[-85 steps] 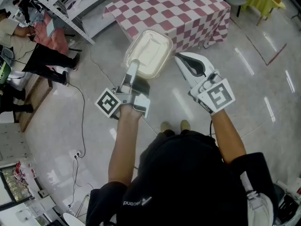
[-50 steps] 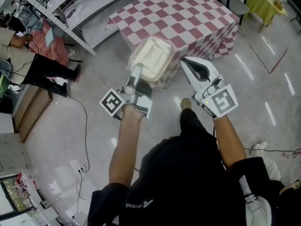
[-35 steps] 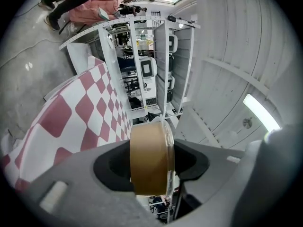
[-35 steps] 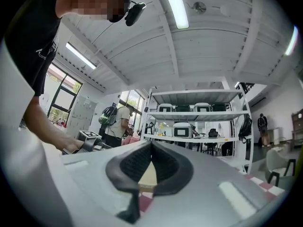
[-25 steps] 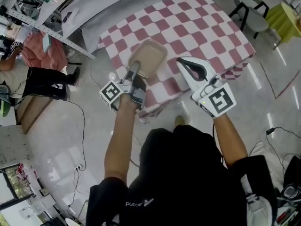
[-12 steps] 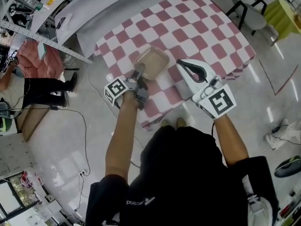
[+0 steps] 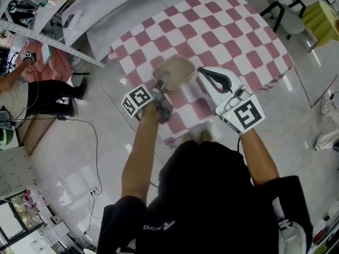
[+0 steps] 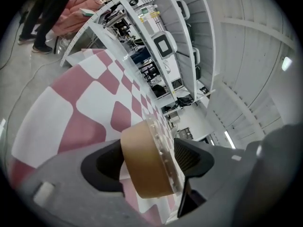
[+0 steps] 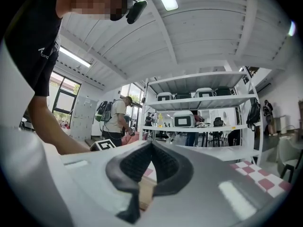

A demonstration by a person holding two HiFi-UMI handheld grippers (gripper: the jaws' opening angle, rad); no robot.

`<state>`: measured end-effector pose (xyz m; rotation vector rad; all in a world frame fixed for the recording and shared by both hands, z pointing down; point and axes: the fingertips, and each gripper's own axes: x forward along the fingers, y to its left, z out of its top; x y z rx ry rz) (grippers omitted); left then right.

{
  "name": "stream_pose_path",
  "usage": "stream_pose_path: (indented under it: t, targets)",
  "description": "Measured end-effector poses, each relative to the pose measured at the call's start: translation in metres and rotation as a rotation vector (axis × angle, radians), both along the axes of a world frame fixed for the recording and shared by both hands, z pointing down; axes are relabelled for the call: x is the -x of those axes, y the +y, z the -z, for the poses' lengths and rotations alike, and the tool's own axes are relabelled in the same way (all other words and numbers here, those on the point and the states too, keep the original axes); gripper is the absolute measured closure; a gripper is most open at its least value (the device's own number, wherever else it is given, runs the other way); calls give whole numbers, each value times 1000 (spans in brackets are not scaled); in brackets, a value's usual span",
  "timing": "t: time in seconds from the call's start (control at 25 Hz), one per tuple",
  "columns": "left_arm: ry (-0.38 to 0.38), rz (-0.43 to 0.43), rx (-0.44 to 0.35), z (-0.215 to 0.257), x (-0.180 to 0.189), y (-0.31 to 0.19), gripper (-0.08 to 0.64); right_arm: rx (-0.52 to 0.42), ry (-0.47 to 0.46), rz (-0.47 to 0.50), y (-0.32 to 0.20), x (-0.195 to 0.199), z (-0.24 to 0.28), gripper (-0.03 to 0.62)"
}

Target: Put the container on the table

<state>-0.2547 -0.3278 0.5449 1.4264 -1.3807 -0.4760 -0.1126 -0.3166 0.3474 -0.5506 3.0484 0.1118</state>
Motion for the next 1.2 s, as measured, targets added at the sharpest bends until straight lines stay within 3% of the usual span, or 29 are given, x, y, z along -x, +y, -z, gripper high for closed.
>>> stream_pose_path:
  t: [0.4, 0.56, 0.72, 0.92, 1.12, 1.2]
  targets:
    - [-339, -118, 100, -10, 2, 5, 101, 10, 14, -15, -6, 3, -7, 591]
    - [-406, -111, 143, -16, 9, 10, 63, 13, 3, -12, -5, 6, -5, 589]
    - [-476, -84, 122, -9, 17, 15, 63, 13, 13, -13, -4, 6, -10, 590]
    - [-702, -39, -21, 38, 23, 23, 66, 27, 8, -5, 3, 9, -10, 590]
    - [-849, -56, -270, 103, -1, 33, 80, 33, -7, 14, 9, 11, -6, 591]
    - [-900, -72, -369, 129, -14, 41, 140, 35, -23, 23, 14, 11, -1, 589]
